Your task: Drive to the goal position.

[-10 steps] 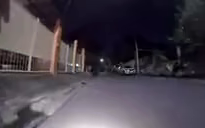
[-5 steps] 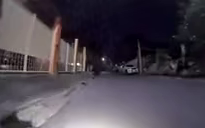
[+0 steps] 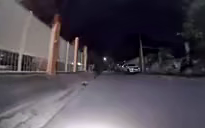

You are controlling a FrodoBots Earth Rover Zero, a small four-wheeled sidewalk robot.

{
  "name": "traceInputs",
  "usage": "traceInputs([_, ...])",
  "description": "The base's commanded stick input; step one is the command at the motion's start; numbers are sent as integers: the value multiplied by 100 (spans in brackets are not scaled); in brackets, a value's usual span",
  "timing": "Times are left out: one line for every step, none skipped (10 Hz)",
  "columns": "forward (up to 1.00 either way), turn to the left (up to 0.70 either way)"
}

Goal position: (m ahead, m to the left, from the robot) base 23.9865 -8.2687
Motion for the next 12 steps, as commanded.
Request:
traceInputs([70, 0])
traceInputs([70, 0])
traceInputs([70, 0])
traceInputs([70, 0])
traceInputs([70, -7])
traceInputs([70, -35])
traceInputs([70, -35])
traceInputs([70, -35])
traceInputs([70, -29])
traceInputs([70, -2])
traceInputs([70, 0])
traceInputs([70, 0])
